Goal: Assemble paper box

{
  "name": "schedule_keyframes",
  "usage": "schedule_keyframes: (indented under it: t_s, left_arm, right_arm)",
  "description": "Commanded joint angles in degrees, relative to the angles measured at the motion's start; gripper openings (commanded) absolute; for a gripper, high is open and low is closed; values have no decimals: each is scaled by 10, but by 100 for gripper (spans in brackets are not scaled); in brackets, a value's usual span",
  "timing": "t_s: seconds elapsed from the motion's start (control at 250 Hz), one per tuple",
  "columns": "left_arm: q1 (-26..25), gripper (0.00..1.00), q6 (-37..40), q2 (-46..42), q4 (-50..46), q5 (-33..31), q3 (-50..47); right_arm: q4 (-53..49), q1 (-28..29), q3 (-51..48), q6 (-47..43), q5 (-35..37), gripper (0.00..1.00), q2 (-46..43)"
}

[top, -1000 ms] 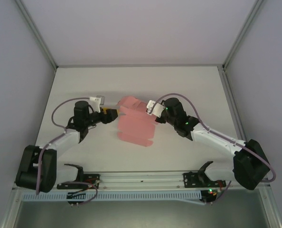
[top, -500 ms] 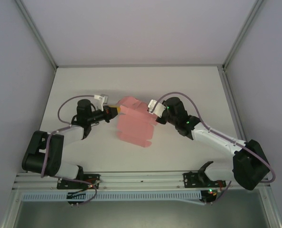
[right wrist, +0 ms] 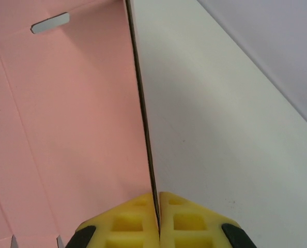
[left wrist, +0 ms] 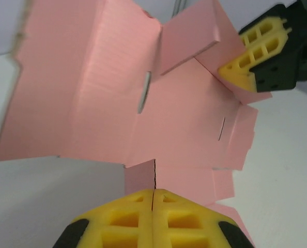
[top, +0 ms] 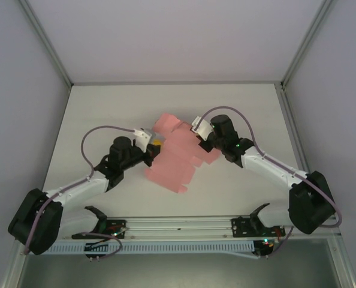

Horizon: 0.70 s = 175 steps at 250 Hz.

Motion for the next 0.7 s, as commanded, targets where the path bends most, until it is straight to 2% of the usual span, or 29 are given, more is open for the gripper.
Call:
schedule_keyframes:
  t_s: [0.0, 0.164, 0.371, 0.523, 0.607, 0.695]
  left_arm:
    - [-51, 0, 71, 9, -65, -146, 29]
    - [-137, 0, 112, 74, -75, -280, 73]
    - [-201, 0, 114, 171, -40, -339, 112]
    - [-203, 0, 85, 199, -39, -377, 123]
    - [-200, 22, 71, 175, -38, -374, 107]
    - [-191, 55, 49, 125, -35, -367, 77]
  right_arm:
    - [12, 5, 9, 16, -29, 0, -9]
    - [16, 31, 1, -21, -13, 0, -16]
    - [16, 61, -5, -47, 26, 0, -7]
    - [16, 63, -10, -51, 47, 0, -3]
    - [20, 63, -14, -63, 63, 0, -4]
    - [22, 63, -12, -75, 82, 0, -4]
